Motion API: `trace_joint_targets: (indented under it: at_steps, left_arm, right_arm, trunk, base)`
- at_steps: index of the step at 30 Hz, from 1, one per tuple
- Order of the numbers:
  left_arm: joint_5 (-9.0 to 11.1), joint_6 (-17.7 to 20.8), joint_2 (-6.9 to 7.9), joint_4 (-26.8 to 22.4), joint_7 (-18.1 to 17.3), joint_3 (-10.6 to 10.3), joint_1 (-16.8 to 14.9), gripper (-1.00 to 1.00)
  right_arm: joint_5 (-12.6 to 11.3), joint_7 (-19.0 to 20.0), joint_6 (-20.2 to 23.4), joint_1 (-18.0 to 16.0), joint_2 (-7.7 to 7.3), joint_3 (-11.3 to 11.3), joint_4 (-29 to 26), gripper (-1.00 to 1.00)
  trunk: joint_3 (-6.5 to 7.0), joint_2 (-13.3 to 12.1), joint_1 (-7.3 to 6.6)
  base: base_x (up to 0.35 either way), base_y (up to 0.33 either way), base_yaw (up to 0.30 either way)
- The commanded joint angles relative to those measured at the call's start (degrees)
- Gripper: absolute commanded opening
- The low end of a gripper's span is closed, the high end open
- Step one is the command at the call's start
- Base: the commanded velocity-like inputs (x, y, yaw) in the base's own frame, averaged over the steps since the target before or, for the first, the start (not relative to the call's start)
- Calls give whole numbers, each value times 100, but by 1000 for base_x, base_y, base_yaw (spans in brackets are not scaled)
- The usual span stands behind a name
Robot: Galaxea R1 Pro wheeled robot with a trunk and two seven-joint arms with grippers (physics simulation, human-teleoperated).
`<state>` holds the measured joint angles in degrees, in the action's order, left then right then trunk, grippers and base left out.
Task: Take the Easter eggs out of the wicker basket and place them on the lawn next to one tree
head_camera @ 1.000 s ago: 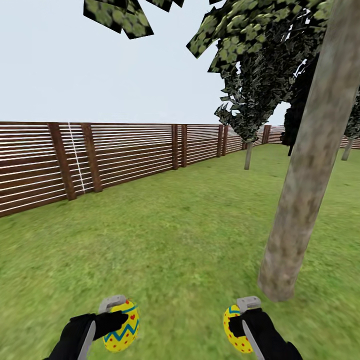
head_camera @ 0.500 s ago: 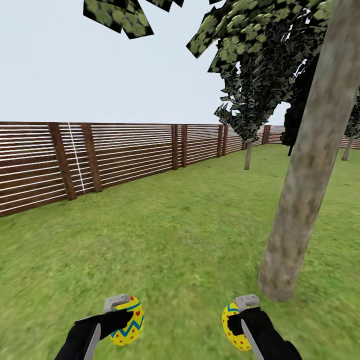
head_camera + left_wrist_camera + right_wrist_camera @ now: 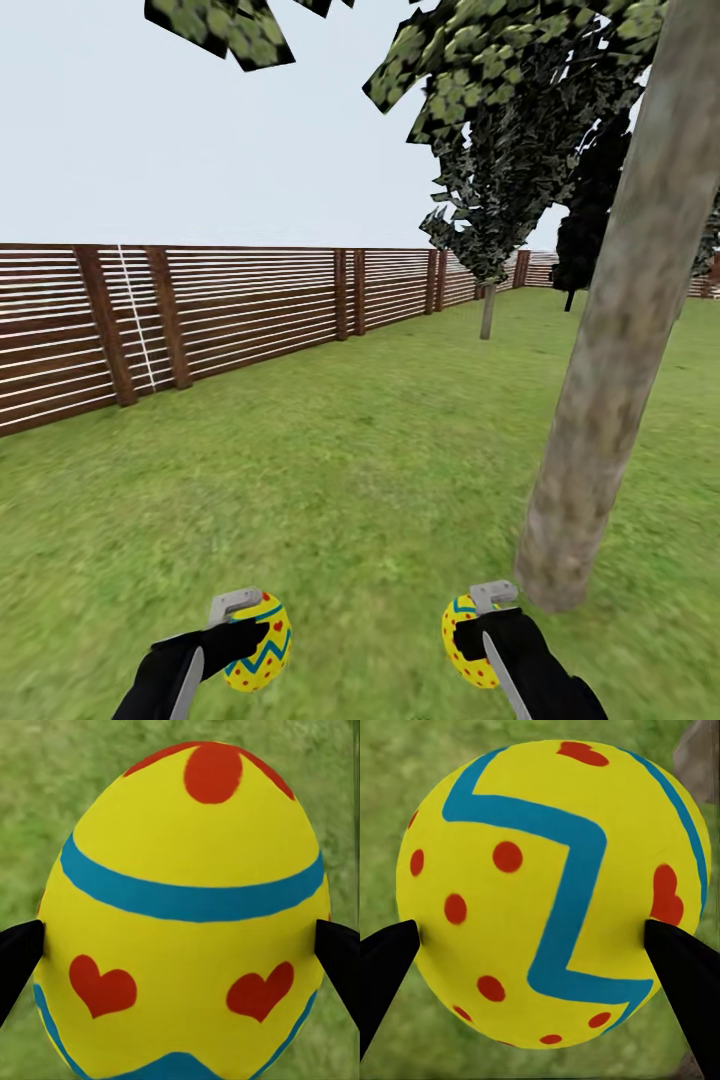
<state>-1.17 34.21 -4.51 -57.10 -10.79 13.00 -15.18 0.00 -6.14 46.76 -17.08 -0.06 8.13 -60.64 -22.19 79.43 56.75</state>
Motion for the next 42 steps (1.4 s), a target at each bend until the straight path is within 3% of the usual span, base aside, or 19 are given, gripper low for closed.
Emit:
trace_joint_targets:
  at_steps: [1, 6, 13, 19, 30, 42]
  left_arm:
    - [-14, 27, -7, -16, -38, 28, -3, -100]
    - [-13, 18, 8, -28, -38, 47, -3, -100]
    - [-13, 35, 143, -19, -38, 114, -3, -100]
    - [225, 42, 323, -12, -38, 115, -3, -100]
    - [249, 8, 321, 6, -46, 113, -3, -100]
    - [218, 18, 286, 14, -39, 77, -3, -100]
  right_arm:
    - [-6, -28, 30, -6, -2, 4, -7, -100]
    - [-9, -28, 35, -6, -3, 0, -16, -100]
    - [-2, -28, 34, -6, -3, 8, -9, -100]
    - [-17, -28, 31, -6, -3, -12, -17, -100]
    - [-23, -6, 8, -6, -4, 5, -24, -100]
    - [52, 18, -10, -6, -3, 88, 15, -100]
  trunk:
    - [-7, 4, 0]
    - [1, 4, 0]
    - [21, 4, 0]
    - [45, 4, 0]
    - [91, 4, 0]
    - [101, 4, 0]
  base:
    - [4, 6, -294]
    - [1, 1, -299]
    - [0, 246, -300]
    - [0, 326, -296]
    - [63, 318, -199]
    - [5, 59, -61]
